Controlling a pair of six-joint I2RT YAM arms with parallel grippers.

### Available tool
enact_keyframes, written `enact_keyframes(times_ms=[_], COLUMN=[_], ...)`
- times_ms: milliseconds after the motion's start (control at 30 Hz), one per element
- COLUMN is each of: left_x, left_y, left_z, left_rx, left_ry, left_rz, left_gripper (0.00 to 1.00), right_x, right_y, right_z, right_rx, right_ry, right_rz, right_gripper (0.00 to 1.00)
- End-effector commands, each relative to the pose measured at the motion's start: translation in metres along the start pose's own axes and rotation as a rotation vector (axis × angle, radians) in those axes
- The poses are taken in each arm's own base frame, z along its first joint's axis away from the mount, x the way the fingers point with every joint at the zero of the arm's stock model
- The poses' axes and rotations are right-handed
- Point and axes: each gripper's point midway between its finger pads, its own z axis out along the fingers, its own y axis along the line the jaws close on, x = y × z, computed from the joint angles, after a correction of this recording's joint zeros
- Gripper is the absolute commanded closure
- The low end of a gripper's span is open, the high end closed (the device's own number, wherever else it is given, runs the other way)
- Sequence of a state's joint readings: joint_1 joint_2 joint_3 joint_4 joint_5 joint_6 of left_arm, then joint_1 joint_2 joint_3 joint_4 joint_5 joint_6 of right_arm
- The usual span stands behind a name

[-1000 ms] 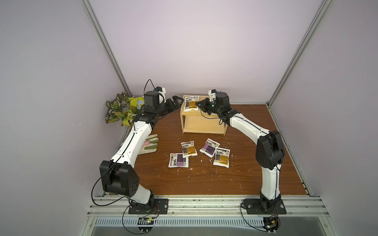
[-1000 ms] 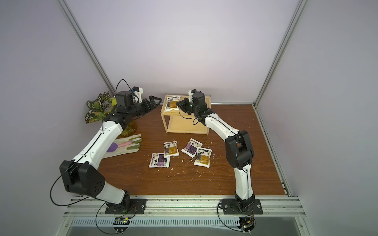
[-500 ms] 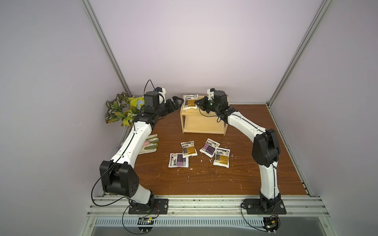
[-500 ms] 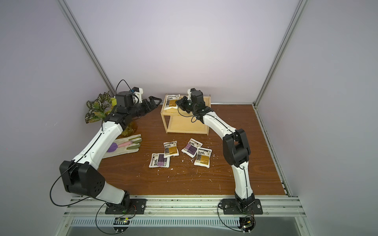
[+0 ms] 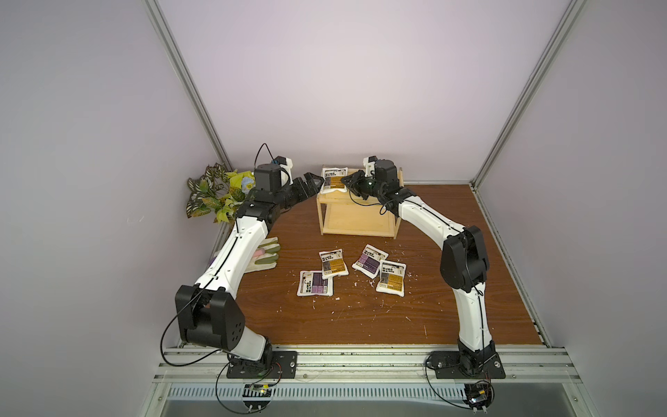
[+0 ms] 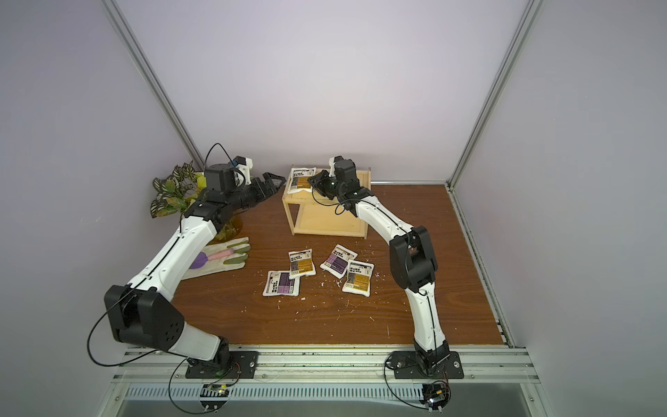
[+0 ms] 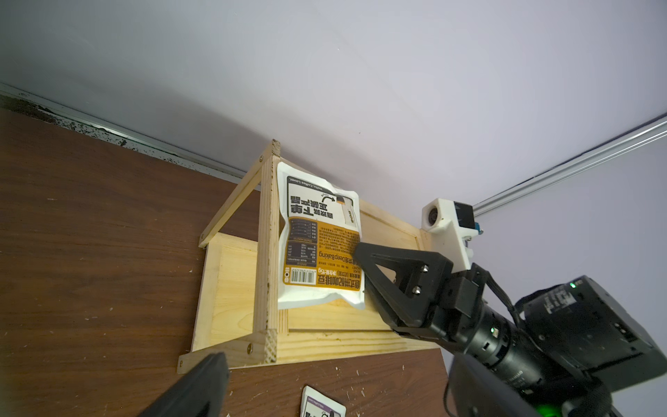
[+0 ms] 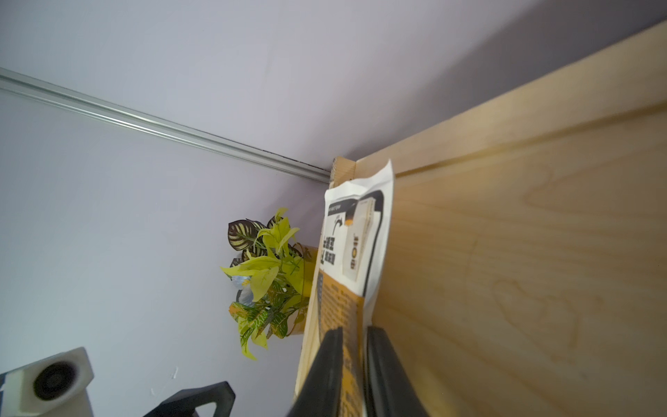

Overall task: Place the bagged coffee beans on the shelf by color
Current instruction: Place the bagged coffee beans on the shelf.

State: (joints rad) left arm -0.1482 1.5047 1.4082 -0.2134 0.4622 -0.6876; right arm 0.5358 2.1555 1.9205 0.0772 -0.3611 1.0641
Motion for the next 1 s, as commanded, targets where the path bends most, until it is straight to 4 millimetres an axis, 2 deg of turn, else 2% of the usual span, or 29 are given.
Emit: enact_keyframes(times_ms=[0, 167, 300, 500, 800, 967], left_x=[-0.011, -0.01, -0.009, -0.008, -0.008, -0.008], left_y=[-0.003, -0.002, -0.002, -0.002, -0.003, -0.005], left_z=[-0.011, -0.01, -0.01, -0.011, -0.013, -0.015], left_rx=[0.002, 0.002, 0.002, 0.002, 0.002, 0.004], left_ry=[-0.044, -0.039, -0.037, -0.034, -0.032, -0.03], left_rz=[0.031, 0.031, 0.031, 0.032, 0.037, 0.045], left_gripper=[0.0, 0.0, 0.0, 0.01, 0.01, 0.0], right_x=[-0.004, -0.004, -0.004, -0.002, 0.002, 0.005], right_y=[0.031, 0.035, 0.039, 0.043, 0.041, 0.053], right_z=[-0.01, -0.017, -0.023, -0.033, -0.055, -0.075], right_rx=[-0.043, -0.035, -0.032, -0.02, 0.025, 0.0], right_ry=[-0.018, -0.025, -0.033, -0.033, -0.056, -0.069], right_rz=[-0.044, -0.06, -0.075, -0.095, -0.117, -0.127], right_gripper=[0.69, 0.45, 0.34, 0.29, 0.26, 0.26])
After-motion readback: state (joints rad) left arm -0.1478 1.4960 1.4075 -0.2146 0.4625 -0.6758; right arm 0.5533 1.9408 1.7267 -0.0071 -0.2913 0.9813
